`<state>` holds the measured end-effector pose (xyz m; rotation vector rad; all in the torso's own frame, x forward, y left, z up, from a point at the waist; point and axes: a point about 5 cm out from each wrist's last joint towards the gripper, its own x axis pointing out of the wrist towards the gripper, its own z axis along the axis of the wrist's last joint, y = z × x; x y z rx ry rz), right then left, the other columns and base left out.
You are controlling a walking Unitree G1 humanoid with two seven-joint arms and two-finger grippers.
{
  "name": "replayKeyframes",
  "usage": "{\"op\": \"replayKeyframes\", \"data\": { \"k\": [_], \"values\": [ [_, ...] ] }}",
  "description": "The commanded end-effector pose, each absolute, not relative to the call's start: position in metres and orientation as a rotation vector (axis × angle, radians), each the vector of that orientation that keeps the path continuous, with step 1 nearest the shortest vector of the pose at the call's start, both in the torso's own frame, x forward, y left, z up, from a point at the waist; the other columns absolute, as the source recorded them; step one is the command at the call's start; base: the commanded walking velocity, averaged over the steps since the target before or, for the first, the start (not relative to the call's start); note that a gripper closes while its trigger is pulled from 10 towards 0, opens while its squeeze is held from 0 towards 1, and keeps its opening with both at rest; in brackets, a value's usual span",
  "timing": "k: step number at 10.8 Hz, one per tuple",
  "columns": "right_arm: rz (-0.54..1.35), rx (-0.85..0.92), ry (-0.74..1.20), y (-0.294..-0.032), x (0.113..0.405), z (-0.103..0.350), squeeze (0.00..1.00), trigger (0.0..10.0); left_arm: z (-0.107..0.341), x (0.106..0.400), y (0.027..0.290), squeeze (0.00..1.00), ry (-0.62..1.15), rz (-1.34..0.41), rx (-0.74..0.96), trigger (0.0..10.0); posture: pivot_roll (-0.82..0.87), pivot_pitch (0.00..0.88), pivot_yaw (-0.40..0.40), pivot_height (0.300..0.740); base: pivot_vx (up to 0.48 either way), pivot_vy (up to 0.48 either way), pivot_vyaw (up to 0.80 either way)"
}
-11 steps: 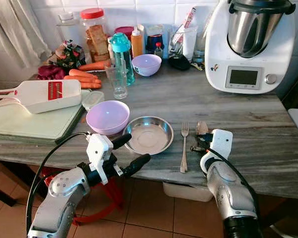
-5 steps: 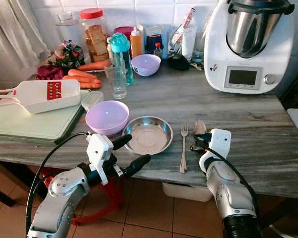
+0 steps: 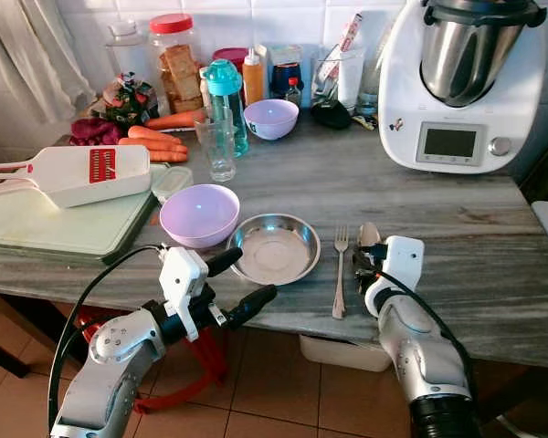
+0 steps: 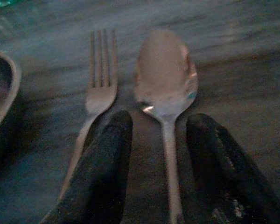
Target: Setting the table
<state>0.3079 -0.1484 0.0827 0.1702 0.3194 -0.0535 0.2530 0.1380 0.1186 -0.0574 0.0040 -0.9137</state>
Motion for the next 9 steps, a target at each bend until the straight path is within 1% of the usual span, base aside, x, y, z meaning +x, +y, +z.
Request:
{"op": "replayKeyframes", "data": {
  "k": [1, 4, 6, 8, 9],
  "values": [
    [-0.066, 0.175, 0.269, -0.152, 0.309, 0.096, 1.00, 10.0, 0.116, 0.253, 0.139, 0.00, 0.010, -0.920, -0.042, 10.0, 0.01, 0.000, 0.059, 0.740, 0.000, 0.000, 0.00],
    [-0.040, 0.157, 0.123, -0.150, 0.307, 0.122, 1.00, 10.0, 0.114, 0.254, 0.139, 0.00, 0.005, -0.924, -0.047, 10.0, 0.01, 0.000, 0.060, 0.740, 0.000, 0.000, 0.00],
    [-0.042, 0.142, 0.029, -0.154, 0.300, 0.134, 1.00, 10.0, 0.117, 0.259, 0.140, 0.00, -0.022, -0.894, -0.056, 10.0, 0.01, 0.000, 0.058, 0.740, 0.000, 0.000, 0.00],
    [-0.085, 0.081, -0.029, -0.165, 0.287, 0.136, 1.00, 10.0, 0.125, 0.275, 0.141, 0.00, -0.090, -0.707, -0.039, 10.0, 0.00, 0.000, 0.059, 0.740, 0.000, 0.000, 0.00],
    [-0.124, 0.064, -0.048, -0.174, 0.281, 0.137, 1.00, 10.0, 0.123, 0.281, 0.138, 0.00, -0.099, -0.631, -0.076, 10.0, -0.01, 0.000, 0.064, 0.740, 0.000, 0.000, 0.00]
  ]
}}
